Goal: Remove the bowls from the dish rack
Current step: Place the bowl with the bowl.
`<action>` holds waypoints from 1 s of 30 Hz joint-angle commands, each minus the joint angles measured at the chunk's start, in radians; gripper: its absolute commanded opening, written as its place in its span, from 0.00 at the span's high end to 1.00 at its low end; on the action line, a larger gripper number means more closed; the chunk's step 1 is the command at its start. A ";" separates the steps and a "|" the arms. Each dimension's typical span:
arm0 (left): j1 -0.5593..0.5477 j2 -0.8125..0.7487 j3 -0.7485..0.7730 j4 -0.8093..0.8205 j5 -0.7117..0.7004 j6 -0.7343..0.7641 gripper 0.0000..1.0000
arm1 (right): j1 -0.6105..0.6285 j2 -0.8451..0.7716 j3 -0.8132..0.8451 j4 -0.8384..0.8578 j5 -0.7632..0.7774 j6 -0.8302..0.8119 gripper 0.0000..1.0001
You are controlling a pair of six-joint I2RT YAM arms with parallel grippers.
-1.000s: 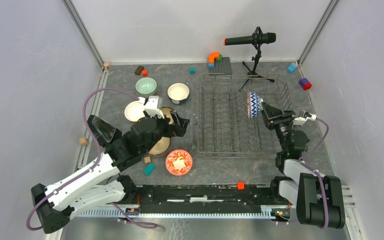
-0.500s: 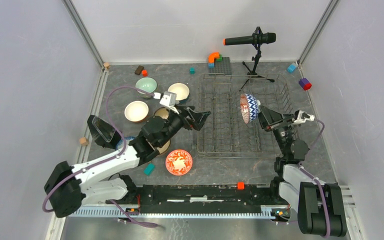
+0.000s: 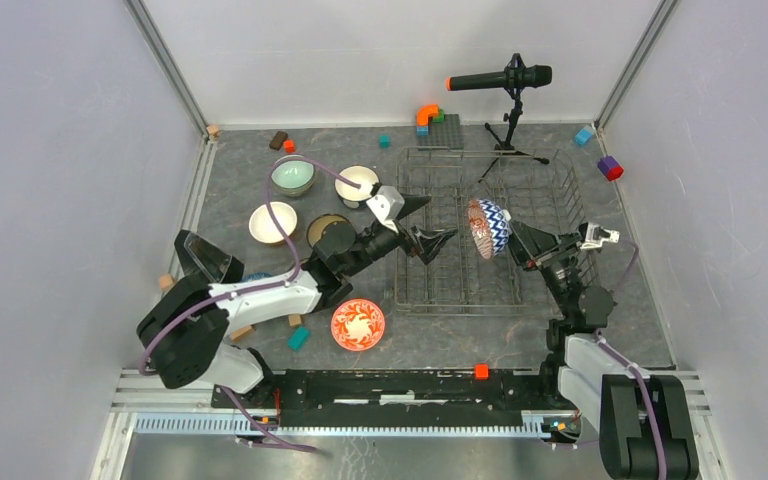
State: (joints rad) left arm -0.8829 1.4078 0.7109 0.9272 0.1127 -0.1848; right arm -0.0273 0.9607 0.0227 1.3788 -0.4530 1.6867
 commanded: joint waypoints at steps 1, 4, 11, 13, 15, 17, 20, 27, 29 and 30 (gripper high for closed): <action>0.002 0.063 0.100 0.093 0.129 0.172 0.00 | 0.021 -0.031 0.015 0.061 -0.025 -0.005 1.00; 0.001 0.103 0.128 0.109 0.173 0.183 0.00 | 0.023 -0.043 0.019 0.054 -0.036 -0.008 1.00; 0.001 0.151 0.149 0.155 0.182 0.219 0.00 | 0.058 -0.057 0.013 0.052 -0.046 -0.007 1.00; 0.001 0.153 0.159 0.149 0.176 0.240 0.00 | 0.063 -0.056 0.011 0.053 -0.047 -0.005 1.00; 0.002 0.155 0.169 0.134 0.171 0.263 0.00 | 0.067 -0.059 0.011 0.054 -0.048 -0.006 1.00; 0.001 0.160 0.178 0.123 0.173 0.281 0.00 | 0.069 -0.059 0.012 0.054 -0.047 -0.006 1.00; 0.001 0.169 0.189 0.111 0.179 0.298 0.00 | 0.070 -0.057 0.011 0.056 -0.049 -0.007 1.00; 0.001 0.178 0.196 0.093 0.228 0.327 0.10 | 0.072 -0.055 0.006 0.059 -0.049 -0.009 1.00; 0.001 0.176 0.196 0.091 0.256 0.326 0.16 | 0.072 -0.053 0.006 0.059 -0.049 -0.011 1.00; 0.001 0.176 0.194 0.088 0.266 0.327 0.20 | 0.072 -0.054 0.006 0.059 -0.049 -0.011 1.00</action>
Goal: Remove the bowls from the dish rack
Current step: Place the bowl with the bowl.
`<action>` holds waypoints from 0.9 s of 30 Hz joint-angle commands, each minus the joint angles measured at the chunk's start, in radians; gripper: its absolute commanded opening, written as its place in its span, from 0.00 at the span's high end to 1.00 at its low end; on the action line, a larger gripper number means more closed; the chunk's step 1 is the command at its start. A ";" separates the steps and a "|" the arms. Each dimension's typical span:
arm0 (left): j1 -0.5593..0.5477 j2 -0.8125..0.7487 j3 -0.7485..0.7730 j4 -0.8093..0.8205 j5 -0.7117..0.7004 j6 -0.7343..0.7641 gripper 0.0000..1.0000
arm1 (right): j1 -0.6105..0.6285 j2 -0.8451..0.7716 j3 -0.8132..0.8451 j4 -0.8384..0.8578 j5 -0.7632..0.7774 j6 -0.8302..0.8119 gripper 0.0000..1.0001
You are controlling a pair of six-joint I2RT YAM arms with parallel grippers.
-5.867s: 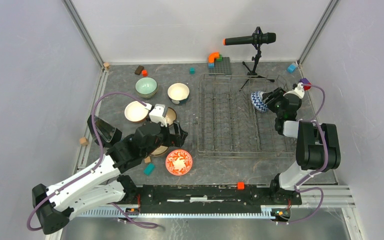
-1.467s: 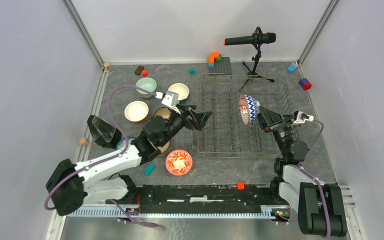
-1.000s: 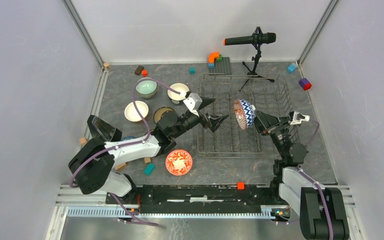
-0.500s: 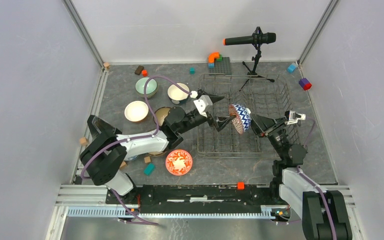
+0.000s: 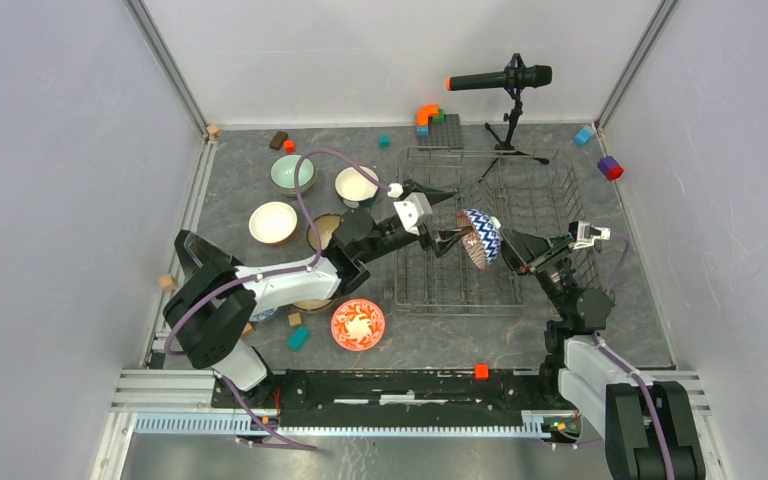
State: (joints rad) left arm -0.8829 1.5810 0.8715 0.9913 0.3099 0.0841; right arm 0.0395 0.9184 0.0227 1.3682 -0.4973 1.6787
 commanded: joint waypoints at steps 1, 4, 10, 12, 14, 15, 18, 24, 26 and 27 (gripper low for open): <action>0.002 0.001 0.034 0.020 0.079 0.058 0.24 | 0.004 -0.011 0.006 0.070 -0.006 -0.002 1.00; 0.001 -0.001 0.028 0.010 0.086 0.070 0.33 | 0.005 -0.013 0.006 0.070 -0.004 -0.004 1.00; 0.001 0.004 0.026 0.010 0.088 0.072 0.43 | 0.005 -0.013 0.005 0.068 -0.004 -0.004 1.00; 0.001 0.006 0.026 0.012 0.086 0.072 0.46 | 0.004 -0.012 0.007 0.068 -0.007 -0.005 1.00; 0.001 0.009 0.029 0.012 0.088 0.074 0.49 | 0.005 -0.009 0.009 0.068 -0.009 -0.006 1.00; 0.001 0.010 0.031 0.012 0.089 0.075 0.51 | 0.005 -0.009 0.010 0.069 -0.008 -0.005 1.00; 0.001 0.014 0.035 0.010 0.096 0.077 0.56 | 0.005 -0.009 0.010 0.069 -0.010 -0.008 1.00; 0.001 0.024 0.041 0.009 0.102 0.077 0.62 | 0.005 0.000 0.010 0.074 -0.015 -0.010 1.00; 0.000 0.026 0.044 0.009 0.104 0.077 0.65 | 0.005 0.005 0.010 0.080 -0.017 -0.008 1.00; 0.002 0.028 0.044 0.009 0.103 0.077 0.65 | 0.005 0.008 0.010 0.082 -0.018 -0.007 1.00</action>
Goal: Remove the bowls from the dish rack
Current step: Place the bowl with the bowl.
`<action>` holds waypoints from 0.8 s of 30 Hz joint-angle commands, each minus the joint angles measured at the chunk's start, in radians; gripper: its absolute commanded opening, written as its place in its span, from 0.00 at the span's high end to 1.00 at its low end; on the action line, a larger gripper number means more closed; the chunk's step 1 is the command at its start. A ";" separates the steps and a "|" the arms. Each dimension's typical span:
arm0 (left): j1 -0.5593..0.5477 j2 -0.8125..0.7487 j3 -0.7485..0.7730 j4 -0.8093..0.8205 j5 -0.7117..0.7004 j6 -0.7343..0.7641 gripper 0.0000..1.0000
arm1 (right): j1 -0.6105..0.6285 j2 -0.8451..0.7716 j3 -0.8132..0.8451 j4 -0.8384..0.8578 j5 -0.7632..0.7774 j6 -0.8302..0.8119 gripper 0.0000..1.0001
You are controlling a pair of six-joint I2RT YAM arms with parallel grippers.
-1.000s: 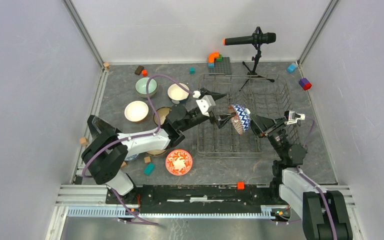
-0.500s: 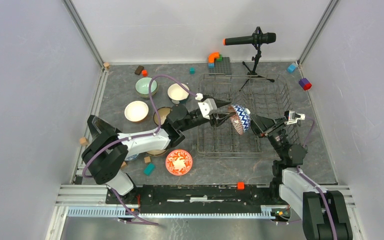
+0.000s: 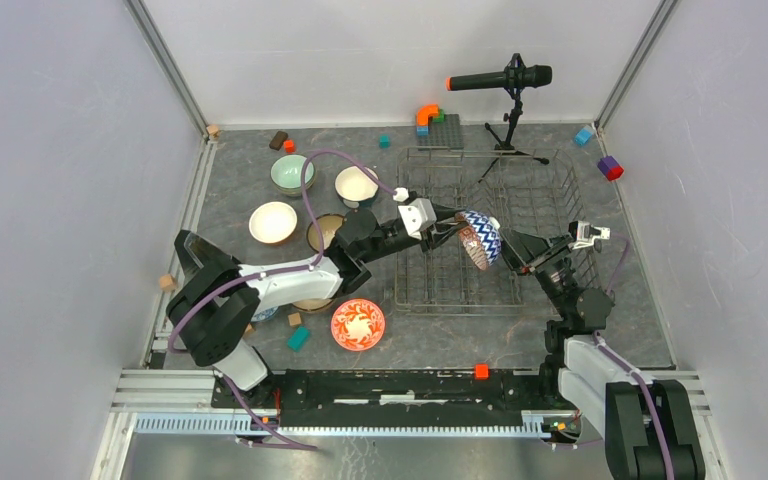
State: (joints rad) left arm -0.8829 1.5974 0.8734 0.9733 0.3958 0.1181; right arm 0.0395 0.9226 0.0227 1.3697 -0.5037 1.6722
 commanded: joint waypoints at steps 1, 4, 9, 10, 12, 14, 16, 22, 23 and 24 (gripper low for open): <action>0.001 0.014 0.043 0.025 0.018 0.044 0.66 | 0.004 0.005 0.010 0.084 -0.012 -0.001 1.00; 0.000 0.017 0.045 0.025 0.015 0.043 0.68 | 0.007 0.005 0.012 0.085 -0.013 0.000 1.00; 0.000 0.022 0.053 0.013 0.010 0.043 0.76 | 0.007 0.001 0.013 0.082 -0.015 0.000 1.00; -0.001 0.021 0.056 0.002 0.005 0.044 0.78 | 0.008 0.001 0.013 0.080 -0.017 0.003 1.00; -0.001 0.020 0.061 -0.011 0.000 0.045 0.84 | 0.008 0.001 0.013 0.080 -0.018 0.002 1.00; -0.001 0.017 0.061 -0.014 -0.003 0.045 0.90 | 0.009 0.001 0.011 0.079 -0.018 0.004 1.00; -0.001 0.014 0.063 -0.019 -0.003 0.045 0.98 | 0.008 -0.001 0.010 0.077 -0.019 0.003 1.00; -0.001 0.006 0.057 -0.021 -0.008 0.037 0.98 | 0.010 -0.007 0.006 0.071 -0.021 0.002 0.92; 0.000 0.005 0.055 -0.020 -0.008 0.033 0.98 | 0.010 -0.008 0.006 0.070 -0.024 0.004 0.85; -0.001 0.005 0.053 -0.017 -0.009 0.028 0.98 | 0.010 -0.007 0.006 0.069 -0.027 0.006 0.74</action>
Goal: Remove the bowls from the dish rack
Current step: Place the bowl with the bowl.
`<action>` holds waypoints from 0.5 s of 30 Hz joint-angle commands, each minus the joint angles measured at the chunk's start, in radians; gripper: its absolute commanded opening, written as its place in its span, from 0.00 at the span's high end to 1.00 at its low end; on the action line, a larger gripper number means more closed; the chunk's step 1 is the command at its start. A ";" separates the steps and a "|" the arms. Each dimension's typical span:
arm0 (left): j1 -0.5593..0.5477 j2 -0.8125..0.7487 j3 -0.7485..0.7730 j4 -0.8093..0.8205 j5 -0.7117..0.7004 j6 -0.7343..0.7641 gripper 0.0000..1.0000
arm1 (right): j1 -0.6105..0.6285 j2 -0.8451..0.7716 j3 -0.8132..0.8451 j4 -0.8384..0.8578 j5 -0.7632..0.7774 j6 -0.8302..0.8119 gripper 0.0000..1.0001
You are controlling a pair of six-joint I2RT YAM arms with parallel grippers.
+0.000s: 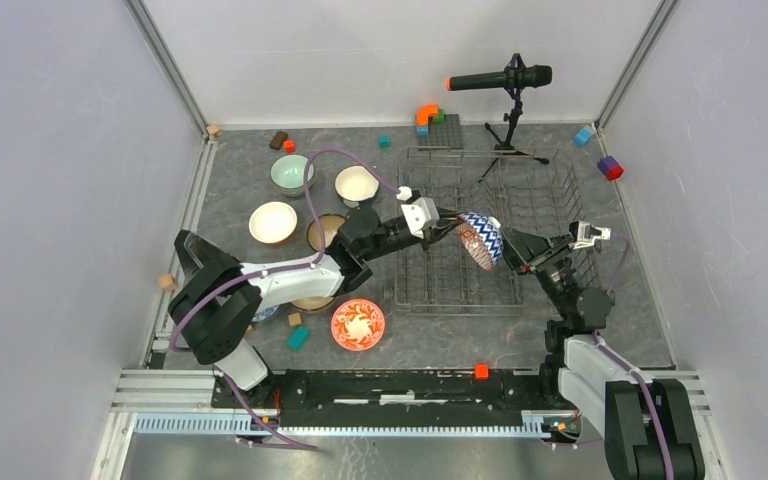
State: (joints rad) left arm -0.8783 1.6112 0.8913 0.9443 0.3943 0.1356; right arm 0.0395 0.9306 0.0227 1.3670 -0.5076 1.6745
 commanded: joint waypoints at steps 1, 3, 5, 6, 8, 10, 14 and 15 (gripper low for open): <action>-0.005 -0.007 0.034 0.016 -0.008 0.004 0.98 | 0.010 -0.014 0.006 0.073 -0.025 0.006 0.67; -0.007 -0.008 0.032 0.020 -0.008 -0.003 0.98 | 0.009 -0.015 0.006 0.076 -0.029 0.007 0.54; -0.009 -0.010 0.028 0.027 -0.012 -0.008 0.98 | 0.010 -0.016 0.009 0.071 -0.034 0.008 0.41; -0.008 -0.012 0.025 0.034 -0.013 -0.012 0.98 | 0.010 -0.016 0.011 0.068 -0.037 0.007 0.37; -0.010 -0.019 0.019 0.041 -0.020 -0.015 0.98 | 0.010 -0.017 0.016 0.060 -0.044 0.002 0.25; -0.010 -0.028 0.014 0.041 -0.023 -0.019 0.98 | 0.009 -0.015 0.027 0.052 -0.060 -0.011 0.11; -0.010 -0.051 0.005 0.048 -0.032 -0.029 0.98 | 0.010 -0.025 0.035 0.017 -0.066 -0.035 0.03; -0.010 -0.055 0.002 0.051 -0.034 -0.031 0.98 | 0.010 -0.033 0.038 -0.003 -0.066 -0.046 0.02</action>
State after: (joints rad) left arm -0.8841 1.6108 0.8906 0.9173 0.3908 0.1329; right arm 0.0441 0.9226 0.0303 1.3682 -0.5388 1.6684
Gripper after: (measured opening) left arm 0.124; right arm 0.959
